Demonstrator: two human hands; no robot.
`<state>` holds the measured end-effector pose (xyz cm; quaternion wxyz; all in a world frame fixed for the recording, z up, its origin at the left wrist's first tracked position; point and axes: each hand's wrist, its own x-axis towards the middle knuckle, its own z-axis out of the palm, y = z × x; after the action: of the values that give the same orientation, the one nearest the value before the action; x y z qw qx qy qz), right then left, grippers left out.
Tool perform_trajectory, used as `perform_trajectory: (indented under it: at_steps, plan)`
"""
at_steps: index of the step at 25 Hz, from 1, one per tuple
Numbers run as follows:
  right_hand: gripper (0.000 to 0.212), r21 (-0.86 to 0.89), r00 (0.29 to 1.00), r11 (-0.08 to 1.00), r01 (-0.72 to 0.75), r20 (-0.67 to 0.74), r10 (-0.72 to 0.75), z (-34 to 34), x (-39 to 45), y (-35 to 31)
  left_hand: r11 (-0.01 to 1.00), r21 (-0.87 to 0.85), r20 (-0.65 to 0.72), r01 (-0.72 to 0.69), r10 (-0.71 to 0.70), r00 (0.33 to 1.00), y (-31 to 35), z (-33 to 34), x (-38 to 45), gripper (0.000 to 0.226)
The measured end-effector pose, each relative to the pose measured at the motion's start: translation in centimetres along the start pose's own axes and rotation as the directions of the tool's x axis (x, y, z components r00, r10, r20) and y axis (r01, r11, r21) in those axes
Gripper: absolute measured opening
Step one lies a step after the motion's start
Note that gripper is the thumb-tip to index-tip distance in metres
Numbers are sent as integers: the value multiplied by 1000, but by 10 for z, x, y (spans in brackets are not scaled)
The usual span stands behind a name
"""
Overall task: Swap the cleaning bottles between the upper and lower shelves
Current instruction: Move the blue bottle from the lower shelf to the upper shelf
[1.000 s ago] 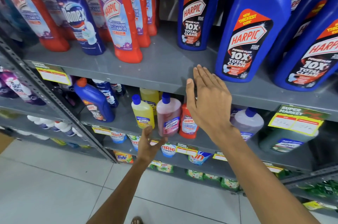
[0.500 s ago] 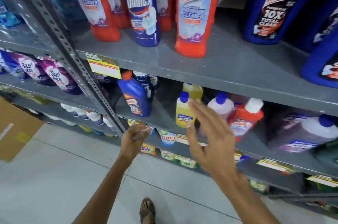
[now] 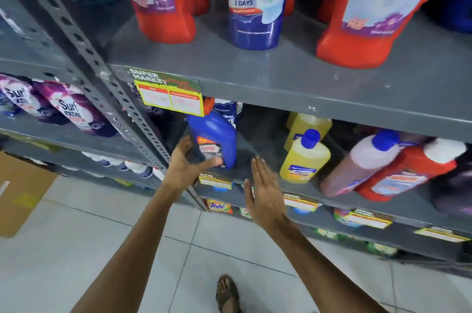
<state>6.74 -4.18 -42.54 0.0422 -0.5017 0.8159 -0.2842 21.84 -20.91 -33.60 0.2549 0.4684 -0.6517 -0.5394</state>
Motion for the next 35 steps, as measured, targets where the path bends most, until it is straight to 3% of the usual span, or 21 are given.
perform_trajectory:
  at_steps: [4, 9, 15, 20, 24, 28, 32, 35]
  plan:
    - [57, -105, 1000, 994, 12, -14, -14, 37, 10, 9, 999, -33, 141, 11, -7, 990, -2, -7, 29, 69]
    - [58, -214, 1000, 977, -2, -10, 0, 46, 10, 10, 998, -61, 220, 25, -11, 975, -7, -11, 39, 68]
    - [60, -212, 1000, 977, -4, -9, 2, 47, 9, 11, 997, -66, 223, 29, -14, 975, -4, -12, 41, 66]
    - [57, -62, 1000, 998, 23, 0, -23, 24, 11, 5, 995, -103, 160, 10, 7, 987, -1, -14, 12, 63]
    - [55, 185, 990, 976, 118, -100, -101, -49, -26, -10, 988, -153, 123, -28, 47, 991, 29, -10, -57, 49]
    - [55, 341, 982, 937, 80, -191, -15, -157, -77, -13, 977, -190, 91, -101, 120, 989, 82, 6, -127, 51]
    - [51, 326, 909, 929, 176, -415, -26, -282, -81, 3, 945, -226, 93, -238, 264, 960, 168, 36, -179, 46]
    - [52, 146, 829, 962, 231, -548, -116, -367, -71, 28, 891, -275, 129, -362, 407, 904, 243, 64, -205, 41]
